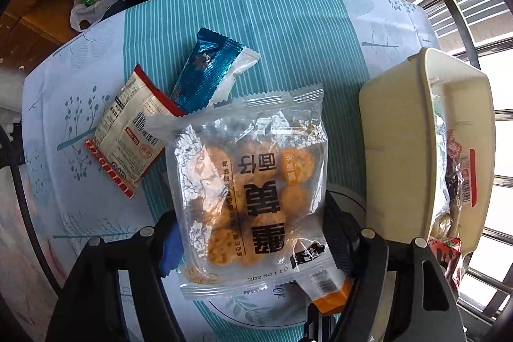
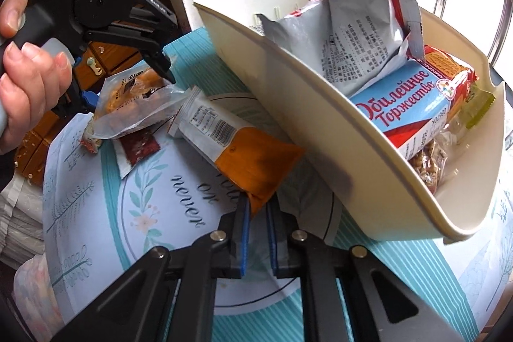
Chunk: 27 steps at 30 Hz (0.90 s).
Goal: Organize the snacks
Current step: 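Grasp the clear round-cracker bag with left tool while right tool grasps the orange-and-white bar, then carry both snacks over the white tray and open both tools to release them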
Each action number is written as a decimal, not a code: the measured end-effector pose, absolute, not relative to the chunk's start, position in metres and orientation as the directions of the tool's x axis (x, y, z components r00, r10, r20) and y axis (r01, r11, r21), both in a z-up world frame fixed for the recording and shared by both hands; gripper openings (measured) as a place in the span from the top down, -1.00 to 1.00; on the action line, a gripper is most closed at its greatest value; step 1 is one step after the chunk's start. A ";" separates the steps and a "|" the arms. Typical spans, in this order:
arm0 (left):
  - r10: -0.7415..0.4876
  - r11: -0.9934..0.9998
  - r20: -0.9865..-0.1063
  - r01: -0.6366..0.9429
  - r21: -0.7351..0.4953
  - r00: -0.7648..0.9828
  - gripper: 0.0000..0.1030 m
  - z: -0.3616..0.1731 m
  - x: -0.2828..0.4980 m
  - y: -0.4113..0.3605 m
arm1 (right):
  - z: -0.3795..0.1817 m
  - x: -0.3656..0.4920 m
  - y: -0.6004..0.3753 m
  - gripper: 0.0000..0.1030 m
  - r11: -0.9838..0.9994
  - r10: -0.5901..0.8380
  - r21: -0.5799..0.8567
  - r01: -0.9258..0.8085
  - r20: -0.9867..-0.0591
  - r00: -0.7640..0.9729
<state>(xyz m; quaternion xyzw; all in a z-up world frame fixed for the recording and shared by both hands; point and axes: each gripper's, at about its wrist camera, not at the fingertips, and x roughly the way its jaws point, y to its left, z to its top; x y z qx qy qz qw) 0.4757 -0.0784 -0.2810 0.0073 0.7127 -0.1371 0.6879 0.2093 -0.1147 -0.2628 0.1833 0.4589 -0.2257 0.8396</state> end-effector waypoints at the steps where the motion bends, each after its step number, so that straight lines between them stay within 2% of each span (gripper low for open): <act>1: -0.186 0.962 -0.981 0.196 -0.192 -0.050 -0.40 -0.277 0.473 -0.075 | -0.261 0.209 -0.113 0.83 0.839 -0.199 0.103 0.534 -0.856 0.478; 15: -0.256 0.952 -0.966 0.180 -0.248 0.026 -0.41 -0.199 0.408 -0.006 | -0.227 0.188 -0.091 0.85 0.902 -0.127 0.111 0.416 -0.854 0.505; 27: -0.339 0.927 -0.934 0.209 -0.311 0.113 -0.41 -0.121 0.335 0.044 | -0.156 0.155 -0.073 0.85 0.935 -0.168 0.073 0.348 -0.773 0.612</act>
